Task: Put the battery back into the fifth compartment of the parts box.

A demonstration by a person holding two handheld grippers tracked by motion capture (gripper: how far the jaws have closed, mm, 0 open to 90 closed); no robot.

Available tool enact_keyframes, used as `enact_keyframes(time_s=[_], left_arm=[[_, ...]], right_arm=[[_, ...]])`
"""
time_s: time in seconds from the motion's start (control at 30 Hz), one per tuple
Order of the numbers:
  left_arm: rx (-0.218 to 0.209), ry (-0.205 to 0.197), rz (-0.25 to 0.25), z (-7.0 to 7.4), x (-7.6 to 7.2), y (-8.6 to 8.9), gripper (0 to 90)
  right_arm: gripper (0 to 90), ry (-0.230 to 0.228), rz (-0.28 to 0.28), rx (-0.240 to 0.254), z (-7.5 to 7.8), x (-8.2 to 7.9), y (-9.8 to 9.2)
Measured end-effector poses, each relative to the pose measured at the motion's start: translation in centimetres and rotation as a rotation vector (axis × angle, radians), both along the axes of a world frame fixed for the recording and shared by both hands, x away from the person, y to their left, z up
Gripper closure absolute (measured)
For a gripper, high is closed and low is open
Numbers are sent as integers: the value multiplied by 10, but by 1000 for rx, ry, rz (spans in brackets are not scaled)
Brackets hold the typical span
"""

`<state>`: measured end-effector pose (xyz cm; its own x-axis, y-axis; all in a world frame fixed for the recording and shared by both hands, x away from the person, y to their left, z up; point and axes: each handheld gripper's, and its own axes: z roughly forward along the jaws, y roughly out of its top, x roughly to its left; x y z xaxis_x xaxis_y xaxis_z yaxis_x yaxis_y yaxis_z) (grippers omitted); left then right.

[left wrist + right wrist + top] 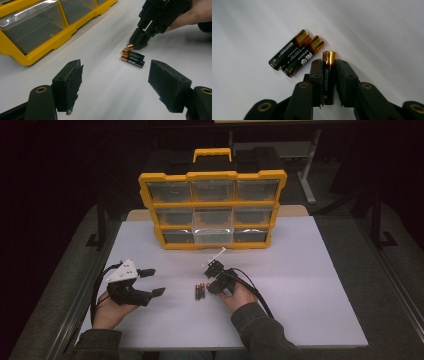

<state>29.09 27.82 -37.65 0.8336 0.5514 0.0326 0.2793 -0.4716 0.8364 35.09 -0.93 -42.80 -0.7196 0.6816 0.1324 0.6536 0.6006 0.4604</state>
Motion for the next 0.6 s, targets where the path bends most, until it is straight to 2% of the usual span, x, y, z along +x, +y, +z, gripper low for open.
enact_keyframes(time_s=[0.23, 0.33, 0.47, 0.6], left_arm=[[6, 1, -2, 0, 0, 0, 262], [8, -1, -6, 0, 1, 1, 263], [11, 3, -6, 0, 1, 1, 263], [10, -1, -8, 0, 2, 1, 264]], right_arm=[[761, 27, 4, 30, -1, 4, -5], [762, 30, 28, 36, 0, 5, -8], [762, 10, 65, 57, 6, 5, -12], [762, -6, 108, 99, 17, 4, -19]])
